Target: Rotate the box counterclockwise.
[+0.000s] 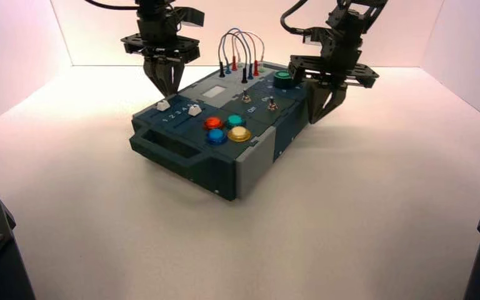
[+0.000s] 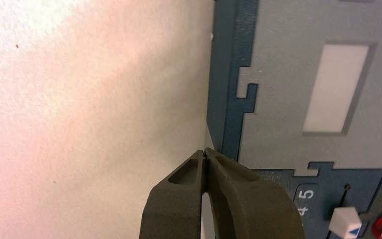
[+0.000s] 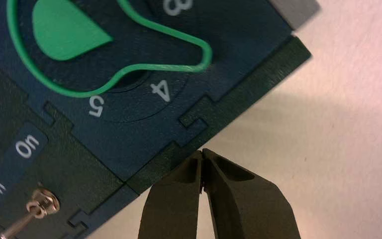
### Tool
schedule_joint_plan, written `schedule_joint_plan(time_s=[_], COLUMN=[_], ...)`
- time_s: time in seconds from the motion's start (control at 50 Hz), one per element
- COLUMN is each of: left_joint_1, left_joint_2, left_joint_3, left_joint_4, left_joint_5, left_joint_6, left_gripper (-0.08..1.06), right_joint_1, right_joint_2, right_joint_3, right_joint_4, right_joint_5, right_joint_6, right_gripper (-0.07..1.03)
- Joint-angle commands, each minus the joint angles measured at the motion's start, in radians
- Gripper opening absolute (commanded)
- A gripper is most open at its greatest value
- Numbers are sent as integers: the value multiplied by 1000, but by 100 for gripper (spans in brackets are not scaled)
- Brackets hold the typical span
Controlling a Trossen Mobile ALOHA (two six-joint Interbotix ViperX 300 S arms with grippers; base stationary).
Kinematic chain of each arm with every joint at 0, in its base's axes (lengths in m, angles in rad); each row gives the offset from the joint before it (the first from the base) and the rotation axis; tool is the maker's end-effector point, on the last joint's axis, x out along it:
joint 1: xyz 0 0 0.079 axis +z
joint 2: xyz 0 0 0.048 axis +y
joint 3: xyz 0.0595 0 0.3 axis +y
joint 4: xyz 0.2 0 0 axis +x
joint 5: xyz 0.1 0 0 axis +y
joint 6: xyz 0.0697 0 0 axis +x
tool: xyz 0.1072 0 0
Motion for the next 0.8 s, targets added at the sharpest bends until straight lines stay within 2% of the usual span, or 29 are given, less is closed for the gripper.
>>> schedule_joint_plan(time_s=[0.02, 0.2, 0.44, 0.54, 0.7, 0.8], left_joint_1=[-69, -103, -144, -160, -166, -135], left_joint_2=[-32, -31, -29, -29, -35, -81], left_joint_3=[8, 11, 11, 12, 31, 61], left_joint_4=[-9, -17, -55, -61, -63, -58], left_joint_5=[-3, -9, -11, -12, -32, -71], left_joint_6=[5, 5, 9, 9, 8, 5], left_gripper=[-3, -3, -3, -3, -3, -3], right_joint_1=[14, 14, 14, 14, 14, 8], right_joint_2=[-8, 12, 43, 60, 64, 23], right_joint_3=[-67, -114, -187, -221, -224, -190], right_joint_4=[6, -6, -21, -25, -43, -66], right_joint_5=[-23, -20, -3, 9, 9, 17], right_joint_6=[-3, -3, -5, -3, -3, 3], right_gripper=[-2, -2, -2, -2, -2, -2])
